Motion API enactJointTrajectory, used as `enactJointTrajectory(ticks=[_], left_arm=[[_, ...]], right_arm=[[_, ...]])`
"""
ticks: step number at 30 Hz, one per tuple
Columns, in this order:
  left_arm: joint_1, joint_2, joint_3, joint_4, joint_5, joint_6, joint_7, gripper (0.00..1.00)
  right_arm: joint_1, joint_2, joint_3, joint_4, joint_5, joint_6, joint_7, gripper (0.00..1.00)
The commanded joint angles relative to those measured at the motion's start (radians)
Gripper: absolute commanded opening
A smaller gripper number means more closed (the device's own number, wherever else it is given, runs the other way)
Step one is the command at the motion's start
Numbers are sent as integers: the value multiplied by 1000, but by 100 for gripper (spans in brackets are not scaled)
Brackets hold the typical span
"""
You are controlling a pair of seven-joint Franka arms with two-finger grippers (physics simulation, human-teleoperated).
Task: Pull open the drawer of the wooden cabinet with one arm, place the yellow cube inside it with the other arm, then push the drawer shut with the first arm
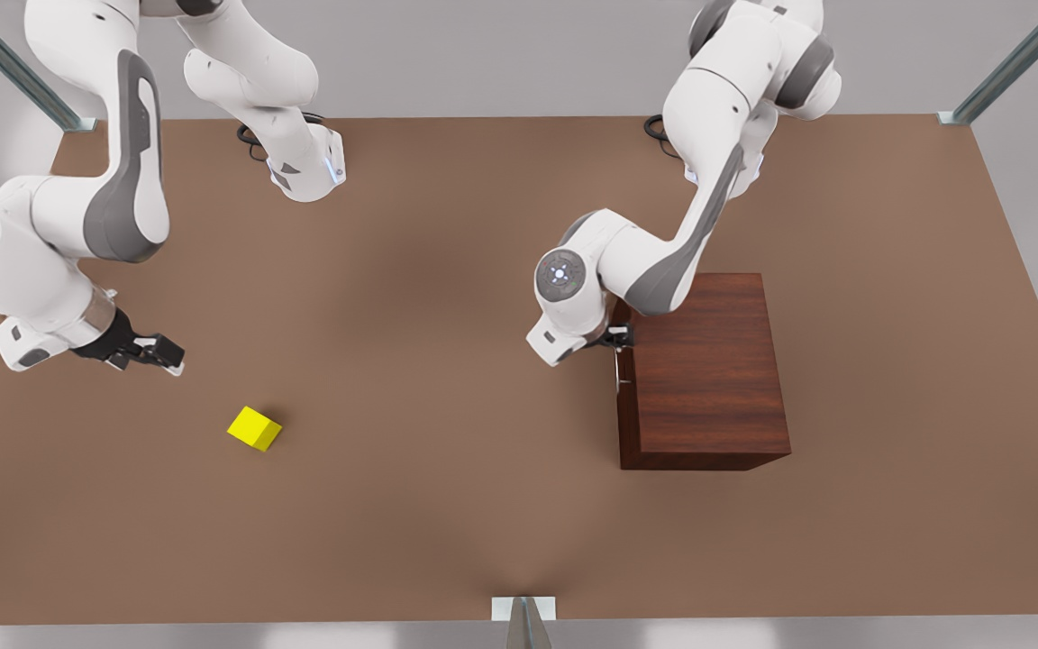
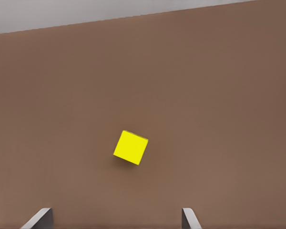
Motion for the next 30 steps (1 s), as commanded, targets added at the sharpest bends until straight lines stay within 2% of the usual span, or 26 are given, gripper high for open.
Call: enactJointTrajectory(ticks=[1, 10, 30], left_arm=[[-4, 11, -2, -1, 35, 81, -313, 100], [-35, 40, 0, -18, 187, 118, -383, 100], [-33, 86, 0, -54, 259, 110, -445, 100]], right_arm=[[0, 1, 1, 1, 2, 0, 39, 100], [3, 4, 7, 7, -7, 5, 67, 100], [4, 11, 7, 15, -11, 2, 88, 100]])
